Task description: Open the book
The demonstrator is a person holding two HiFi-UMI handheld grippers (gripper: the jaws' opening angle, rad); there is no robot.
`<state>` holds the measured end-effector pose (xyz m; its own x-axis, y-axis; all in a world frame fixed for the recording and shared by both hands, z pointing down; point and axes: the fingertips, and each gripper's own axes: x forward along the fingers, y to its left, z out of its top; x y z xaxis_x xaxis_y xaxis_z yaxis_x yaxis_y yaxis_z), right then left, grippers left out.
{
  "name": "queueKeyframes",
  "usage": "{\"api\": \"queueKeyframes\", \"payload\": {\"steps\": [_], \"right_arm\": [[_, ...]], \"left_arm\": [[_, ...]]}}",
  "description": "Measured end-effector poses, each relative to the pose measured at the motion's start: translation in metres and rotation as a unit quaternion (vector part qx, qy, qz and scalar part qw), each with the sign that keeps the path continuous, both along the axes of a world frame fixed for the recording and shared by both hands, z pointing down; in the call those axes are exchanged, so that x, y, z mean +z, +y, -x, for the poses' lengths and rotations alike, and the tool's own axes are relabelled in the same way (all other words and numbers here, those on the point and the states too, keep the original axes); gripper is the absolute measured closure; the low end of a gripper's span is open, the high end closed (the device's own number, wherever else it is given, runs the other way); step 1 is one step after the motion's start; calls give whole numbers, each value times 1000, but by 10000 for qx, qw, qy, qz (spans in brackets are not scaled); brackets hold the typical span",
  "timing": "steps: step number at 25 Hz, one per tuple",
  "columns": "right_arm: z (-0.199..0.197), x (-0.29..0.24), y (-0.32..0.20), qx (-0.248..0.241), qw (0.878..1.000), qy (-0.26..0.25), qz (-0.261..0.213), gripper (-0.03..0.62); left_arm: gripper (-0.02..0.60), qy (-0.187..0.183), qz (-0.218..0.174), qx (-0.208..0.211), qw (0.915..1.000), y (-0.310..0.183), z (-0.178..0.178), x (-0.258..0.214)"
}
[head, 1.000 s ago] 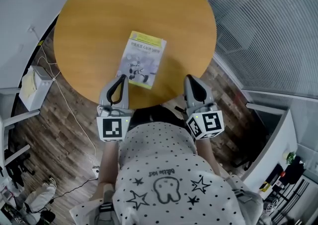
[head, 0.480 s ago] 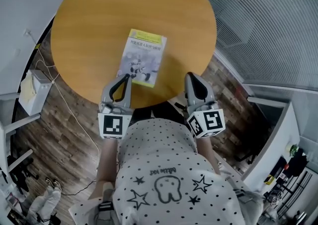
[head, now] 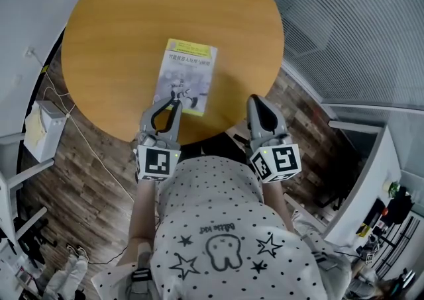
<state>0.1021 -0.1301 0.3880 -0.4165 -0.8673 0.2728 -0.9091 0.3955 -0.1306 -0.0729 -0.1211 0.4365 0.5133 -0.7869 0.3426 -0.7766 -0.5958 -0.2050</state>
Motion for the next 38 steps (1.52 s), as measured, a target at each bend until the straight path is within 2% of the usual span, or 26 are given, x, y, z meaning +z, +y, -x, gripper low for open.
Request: {"api": "queueKeyframes", "payload": {"steps": [1,2,4,6,8,11,13,16,18,28,33,38], "right_arm": [[0,0,0,18,10000,9,9,589],[-1,1,1,34,10000,17,18,589],[-2,1,2,67,10000,38,43,589],[-3,1,5,97,9999,66,80,589],[-4,4,7,120,9998,95,136,589],[-6,10,11,160,9995,125,231,589],[-8,12,14,192,9993,140,281,589],[-10,15,18,232,9990,166,333,589],[-12,17,20,286,9987,190,363,589],[-21,16,22,483,9980,189,365,589],[-23,15,20,514,9979,185,361,589],[-31,14,19,586,9974,183,369,589]], "left_arm": [[480,-132,85,123,9998,1,-3,8],[454,-262,156,261,9992,2,-6,15],[451,-505,263,552,9969,5,-13,29],[422,-691,378,839,9934,9,-20,40],[382,-807,496,1101,9894,12,-26,52],[364,-963,636,1436,9829,18,-36,70],[353,-1198,719,1686,9757,23,-44,86],[335,-1681,823,2076,9601,29,-51,111],[333,-1830,892,2239,9531,31,-56,125],[334,-1960,1385,2544,9368,33,-76,175],[336,-1794,1691,2399,9390,30,-80,184],[345,-1966,1853,2332,9342,27,-81,189]]}}
